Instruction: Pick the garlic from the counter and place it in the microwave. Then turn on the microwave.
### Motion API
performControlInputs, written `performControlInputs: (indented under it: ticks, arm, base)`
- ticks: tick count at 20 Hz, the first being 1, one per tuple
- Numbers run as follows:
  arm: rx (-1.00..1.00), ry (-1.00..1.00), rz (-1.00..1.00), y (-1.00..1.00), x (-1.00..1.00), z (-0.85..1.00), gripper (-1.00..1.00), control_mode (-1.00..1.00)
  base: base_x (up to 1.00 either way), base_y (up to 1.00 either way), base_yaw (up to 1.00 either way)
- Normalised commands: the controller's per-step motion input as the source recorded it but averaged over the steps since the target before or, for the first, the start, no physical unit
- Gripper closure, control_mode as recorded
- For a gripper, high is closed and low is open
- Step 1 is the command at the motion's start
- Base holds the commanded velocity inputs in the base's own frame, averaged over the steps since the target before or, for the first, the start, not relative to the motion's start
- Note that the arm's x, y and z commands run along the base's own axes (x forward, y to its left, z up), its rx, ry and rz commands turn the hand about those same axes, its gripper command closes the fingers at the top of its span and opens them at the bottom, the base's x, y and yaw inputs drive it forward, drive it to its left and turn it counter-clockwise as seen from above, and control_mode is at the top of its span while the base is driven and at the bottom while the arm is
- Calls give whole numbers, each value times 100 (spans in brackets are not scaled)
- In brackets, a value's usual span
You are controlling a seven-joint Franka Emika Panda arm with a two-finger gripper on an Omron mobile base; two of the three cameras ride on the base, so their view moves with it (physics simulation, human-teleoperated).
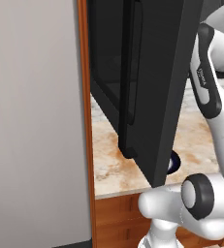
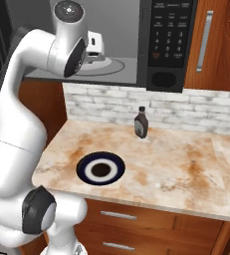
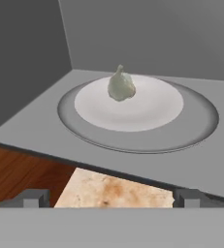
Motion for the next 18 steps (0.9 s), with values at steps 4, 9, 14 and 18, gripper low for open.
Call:
performControlInputs:
  ticks: [4,9,14,18]
  arm:
    - [0,0,0,-2,-35,5,-100,-100]
    - [1,0,0,-5,-33,2,-100,-100]
    - [0,0,0,-5,-32,2,-100,-100]
    - [0,0,0,-7,-31,6,-100,-100]
  base:
    - [0,0,0]
    - [0,0,0]
    - [0,0,0]
    - [0,0,0]
